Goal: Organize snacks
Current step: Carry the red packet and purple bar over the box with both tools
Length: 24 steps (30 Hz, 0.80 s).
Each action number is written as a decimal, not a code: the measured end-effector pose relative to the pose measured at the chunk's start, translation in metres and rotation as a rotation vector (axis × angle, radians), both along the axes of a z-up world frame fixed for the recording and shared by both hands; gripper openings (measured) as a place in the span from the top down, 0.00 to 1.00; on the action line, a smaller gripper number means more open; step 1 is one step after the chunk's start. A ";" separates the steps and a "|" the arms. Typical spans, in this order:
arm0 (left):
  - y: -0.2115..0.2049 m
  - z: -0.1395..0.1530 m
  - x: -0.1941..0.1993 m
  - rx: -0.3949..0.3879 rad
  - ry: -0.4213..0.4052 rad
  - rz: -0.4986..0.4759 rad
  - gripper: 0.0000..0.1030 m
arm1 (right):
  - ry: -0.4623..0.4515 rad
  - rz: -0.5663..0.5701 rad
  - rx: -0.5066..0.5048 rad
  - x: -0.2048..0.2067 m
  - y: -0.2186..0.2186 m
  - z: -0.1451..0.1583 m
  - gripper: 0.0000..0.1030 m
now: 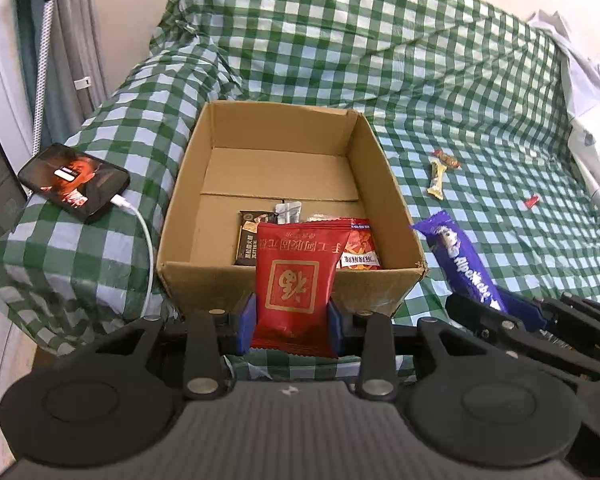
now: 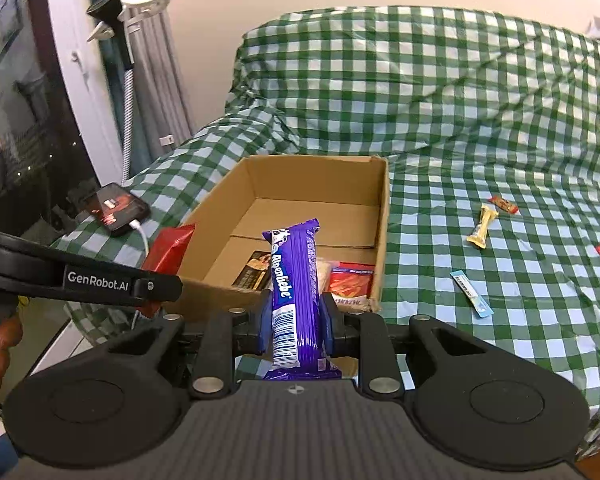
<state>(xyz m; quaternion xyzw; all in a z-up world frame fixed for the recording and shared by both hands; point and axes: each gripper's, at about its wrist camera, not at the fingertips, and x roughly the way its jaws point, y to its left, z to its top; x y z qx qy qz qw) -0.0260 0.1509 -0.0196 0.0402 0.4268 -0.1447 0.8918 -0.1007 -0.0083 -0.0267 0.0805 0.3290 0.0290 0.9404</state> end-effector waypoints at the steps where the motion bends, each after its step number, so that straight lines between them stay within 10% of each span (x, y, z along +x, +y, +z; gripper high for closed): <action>1: 0.003 0.001 -0.003 -0.007 -0.004 -0.002 0.61 | -0.001 0.003 -0.005 -0.002 0.003 0.001 0.75; 24: 0.012 0.005 -0.010 -0.048 -0.016 -0.002 0.61 | -0.006 0.021 -0.052 -0.014 0.017 0.007 0.75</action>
